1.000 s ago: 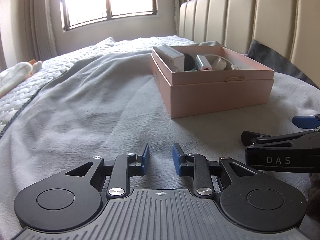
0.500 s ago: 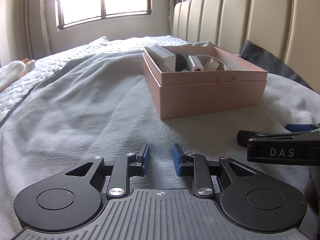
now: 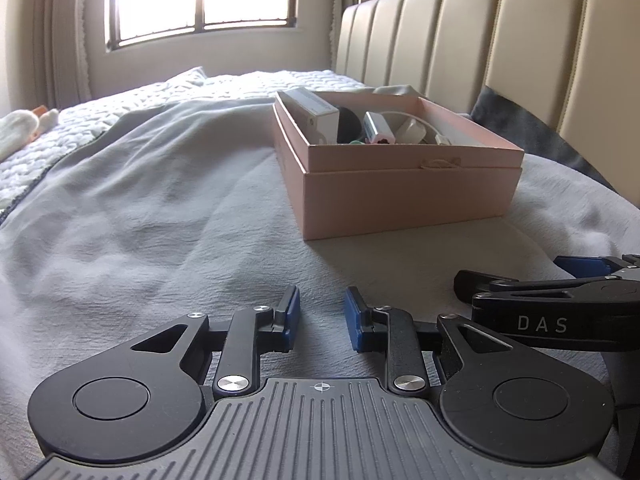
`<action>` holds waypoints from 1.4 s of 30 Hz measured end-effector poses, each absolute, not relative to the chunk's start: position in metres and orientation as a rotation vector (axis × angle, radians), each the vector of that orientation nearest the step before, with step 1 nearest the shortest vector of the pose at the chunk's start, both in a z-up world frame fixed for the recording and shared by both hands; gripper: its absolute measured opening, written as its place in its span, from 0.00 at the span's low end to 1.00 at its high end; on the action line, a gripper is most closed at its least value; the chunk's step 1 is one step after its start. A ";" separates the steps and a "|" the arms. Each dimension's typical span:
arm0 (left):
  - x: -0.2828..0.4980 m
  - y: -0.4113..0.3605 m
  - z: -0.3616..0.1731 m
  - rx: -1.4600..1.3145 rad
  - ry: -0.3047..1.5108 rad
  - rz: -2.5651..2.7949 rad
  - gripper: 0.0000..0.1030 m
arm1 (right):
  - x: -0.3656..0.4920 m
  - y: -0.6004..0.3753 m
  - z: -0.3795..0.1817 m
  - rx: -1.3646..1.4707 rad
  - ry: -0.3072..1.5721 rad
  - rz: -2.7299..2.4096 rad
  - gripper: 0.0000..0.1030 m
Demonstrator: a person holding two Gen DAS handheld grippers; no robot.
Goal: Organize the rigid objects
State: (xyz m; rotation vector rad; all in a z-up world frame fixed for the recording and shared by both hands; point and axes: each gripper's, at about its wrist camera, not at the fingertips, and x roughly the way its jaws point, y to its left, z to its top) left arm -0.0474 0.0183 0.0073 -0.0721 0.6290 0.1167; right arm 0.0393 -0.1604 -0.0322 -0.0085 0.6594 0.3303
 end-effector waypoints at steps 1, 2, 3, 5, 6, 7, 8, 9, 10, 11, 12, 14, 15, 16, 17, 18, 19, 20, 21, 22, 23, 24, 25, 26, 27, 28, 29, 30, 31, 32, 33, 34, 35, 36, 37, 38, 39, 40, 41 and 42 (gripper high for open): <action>-0.047 0.019 0.007 -0.075 0.630 0.116 0.27 | 0.040 -0.161 -0.032 -0.011 0.660 0.330 1.00; -0.047 0.020 0.007 -0.081 0.630 0.114 0.27 | 0.040 -0.160 -0.033 -0.013 0.660 0.330 1.00; -0.047 0.021 0.007 -0.088 0.628 0.111 0.27 | 0.041 -0.160 -0.033 -0.013 0.661 0.330 1.00; -0.048 0.024 0.007 -0.107 0.626 0.105 0.27 | 0.041 -0.161 -0.033 -0.011 0.662 0.331 1.00; -0.047 0.026 0.006 -0.120 0.626 0.101 0.27 | 0.042 -0.161 -0.033 -0.010 0.663 0.332 1.00; -0.047 0.028 0.006 -0.130 0.627 0.099 0.27 | 0.042 -0.161 -0.033 -0.008 0.664 0.333 1.00; -0.047 0.028 0.006 -0.135 0.627 0.098 0.27 | 0.043 -0.161 -0.033 -0.008 0.664 0.334 1.00; -0.047 0.028 0.006 -0.135 0.628 0.098 0.27 | 0.043 -0.161 -0.033 -0.009 0.664 0.334 1.00; -0.047 0.028 0.006 -0.134 0.629 0.099 0.27 | 0.043 -0.161 -0.033 -0.009 0.664 0.334 1.00; -0.047 0.027 0.007 -0.130 0.629 0.099 0.27 | 0.043 -0.161 -0.033 -0.008 0.664 0.334 1.00; -0.046 0.027 0.007 -0.126 0.630 0.101 0.27 | 0.043 -0.161 -0.033 -0.008 0.664 0.334 1.00; -0.046 0.026 0.007 -0.119 0.631 0.102 0.27 | 0.043 -0.161 -0.033 -0.009 0.664 0.334 1.00; -0.045 0.025 0.006 -0.115 0.632 0.104 0.27 | 0.043 -0.161 -0.033 -0.009 0.664 0.334 1.00; -0.045 0.024 0.006 -0.111 0.632 0.105 0.27 | 0.043 -0.161 -0.033 -0.009 0.664 0.334 1.00; -0.045 0.024 0.007 -0.108 0.632 0.105 0.27 | 0.043 -0.161 -0.033 -0.009 0.664 0.334 1.00; -0.045 0.024 0.007 -0.108 0.632 0.106 0.27 | 0.043 -0.161 -0.033 -0.009 0.664 0.334 1.00; -0.046 0.024 0.007 -0.110 0.631 0.105 0.27 | 0.043 -0.161 -0.033 -0.009 0.664 0.334 1.00; -0.046 0.025 0.007 -0.115 0.630 0.104 0.27 | 0.043 -0.161 -0.033 -0.009 0.664 0.334 1.00; -0.046 0.025 0.007 -0.119 0.629 0.103 0.27 | 0.043 -0.161 -0.033 -0.009 0.664 0.334 1.00; -0.046 0.026 0.006 -0.122 0.628 0.102 0.27 | 0.043 -0.161 -0.033 -0.009 0.664 0.334 1.00; -0.046 0.026 0.006 -0.122 0.628 0.102 0.27 | 0.043 -0.161 -0.033 -0.009 0.664 0.334 1.00; -0.046 0.026 0.006 -0.120 0.628 0.103 0.27 | 0.043 -0.161 -0.033 -0.009 0.664 0.334 1.00; -0.046 0.025 0.006 -0.117 0.628 0.105 0.27 | 0.043 -0.161 -0.033 -0.009 0.664 0.334 1.00; -0.046 0.025 0.006 -0.116 0.628 0.106 0.27 | 0.043 -0.161 -0.033 -0.009 0.664 0.334 1.00; -0.046 0.025 0.006 -0.117 0.628 0.106 0.27 | 0.043 -0.161 -0.033 -0.009 0.664 0.334 1.00; -0.046 0.025 0.006 -0.117 0.628 0.105 0.27 | 0.043 -0.161 -0.033 -0.009 0.664 0.334 1.00; -0.046 0.025 0.006 -0.114 0.628 0.106 0.27 | 0.043 -0.161 -0.033 -0.009 0.664 0.334 1.00; -0.046 0.025 0.006 -0.112 0.628 0.107 0.27 | 0.043 -0.161 -0.033 -0.009 0.664 0.334 1.00; -0.046 0.025 0.006 -0.110 0.628 0.107 0.27 | 0.043 -0.162 -0.033 -0.009 0.664 0.334 1.00; -0.047 0.024 0.006 -0.110 0.628 0.108 0.27 | 0.043 -0.162 -0.033 -0.009 0.664 0.334 1.00; -0.046 0.025 0.006 -0.111 0.628 0.107 0.27 | 0.043 -0.162 -0.033 -0.009 0.664 0.334 1.00; -0.047 0.025 0.006 -0.114 0.627 0.106 0.27 | 0.043 -0.162 -0.033 -0.009 0.664 0.334 1.00; -0.047 0.026 0.006 -0.117 0.627 0.105 0.27 | 0.043 -0.162 -0.033 -0.009 0.664 0.334 1.00; -0.047 0.026 0.006 -0.120 0.627 0.104 0.27 | 0.043 -0.161 -0.033 -0.009 0.664 0.334 1.00; -0.047 0.026 0.006 -0.121 0.626 0.104 0.27 | 0.043 -0.161 -0.033 -0.009 0.664 0.334 1.00; -0.047 0.026 0.006 -0.122 0.626 0.104 0.27 | 0.043 -0.161 -0.033 -0.009 0.664 0.334 1.00; -0.047 0.026 0.006 -0.121 0.625 0.104 0.27 | 0.043 -0.161 -0.033 -0.009 0.664 0.334 1.00; -0.047 0.026 0.006 -0.121 0.624 0.104 0.27 | 0.043 -0.161 -0.033 -0.009 0.664 0.334 1.00; -0.047 0.026 0.006 -0.120 0.624 0.104 0.27 | 0.043 -0.161 -0.033 -0.009 0.664 0.334 1.00; -0.047 0.026 0.006 -0.118 0.624 0.105 0.27 | 0.043 -0.161 -0.033 -0.009 0.664 0.334 1.00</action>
